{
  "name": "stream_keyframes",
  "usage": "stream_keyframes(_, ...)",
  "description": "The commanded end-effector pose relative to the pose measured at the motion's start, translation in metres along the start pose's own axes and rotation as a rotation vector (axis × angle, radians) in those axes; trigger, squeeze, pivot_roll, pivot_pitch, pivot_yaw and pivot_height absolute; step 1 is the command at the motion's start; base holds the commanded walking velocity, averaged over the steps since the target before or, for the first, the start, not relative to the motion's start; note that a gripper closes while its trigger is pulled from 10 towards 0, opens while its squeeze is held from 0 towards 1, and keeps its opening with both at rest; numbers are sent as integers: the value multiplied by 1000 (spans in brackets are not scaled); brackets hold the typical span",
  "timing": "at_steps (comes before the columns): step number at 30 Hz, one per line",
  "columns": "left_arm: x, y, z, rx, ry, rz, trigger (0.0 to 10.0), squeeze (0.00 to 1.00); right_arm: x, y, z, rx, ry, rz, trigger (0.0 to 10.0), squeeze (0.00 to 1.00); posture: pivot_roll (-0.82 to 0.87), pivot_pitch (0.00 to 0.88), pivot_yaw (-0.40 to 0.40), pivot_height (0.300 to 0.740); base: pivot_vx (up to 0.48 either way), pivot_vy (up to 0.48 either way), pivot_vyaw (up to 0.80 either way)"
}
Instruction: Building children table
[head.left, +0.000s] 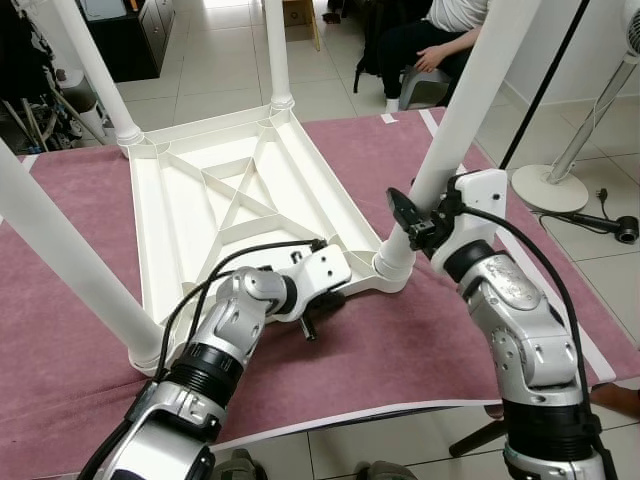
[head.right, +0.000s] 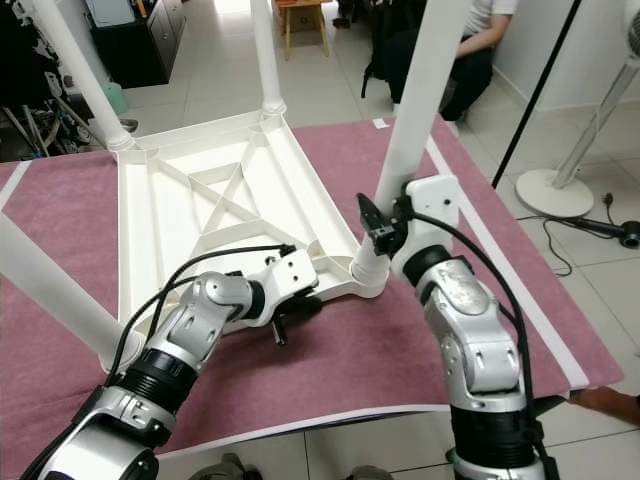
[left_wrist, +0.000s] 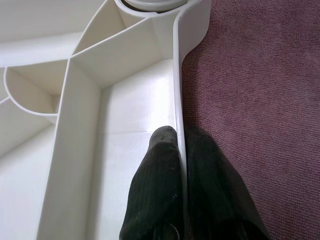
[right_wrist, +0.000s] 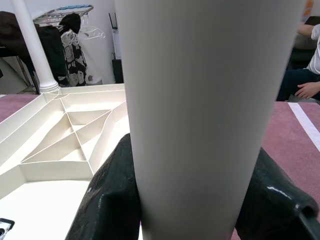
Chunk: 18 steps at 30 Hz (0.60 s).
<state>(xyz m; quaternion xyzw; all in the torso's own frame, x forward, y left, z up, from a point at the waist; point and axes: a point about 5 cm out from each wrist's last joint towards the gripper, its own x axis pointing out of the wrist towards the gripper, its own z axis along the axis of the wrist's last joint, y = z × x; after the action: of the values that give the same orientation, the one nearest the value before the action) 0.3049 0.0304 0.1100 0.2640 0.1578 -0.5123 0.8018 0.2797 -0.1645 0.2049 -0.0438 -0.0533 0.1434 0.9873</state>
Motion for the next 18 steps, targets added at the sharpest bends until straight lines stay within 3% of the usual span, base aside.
stream_keyframes(1, -9, 22, -28, -35, 110, 433, 10000, 0, -2, -6, -18, 7, 101, -27, 10000, 0, -11, 0, 83, 740, 0, 0, 0)
stream_keyframes(7, -9, 22, -28, -34, 110, 434, 10000, 0, 6, -6, -19, 9, 116, 7, 10000, 0, -10, 0, 88, 740, 0, 0, 0)
stream_keyframes(11, -9, 23, -27, -32, 110, 436, 10000, 0, 23, -8, -20, 11, 126, 17, 10000, 0, -1, 0, 89, 740, 0, 0, 0)
stream_keyframes(18, -10, 23, -27, -34, 113, 442, 10000, 0, 26, -3, -18, 2, 107, 60, 10000, 0, 3, 0, 86, 740, 0, 0, 0)
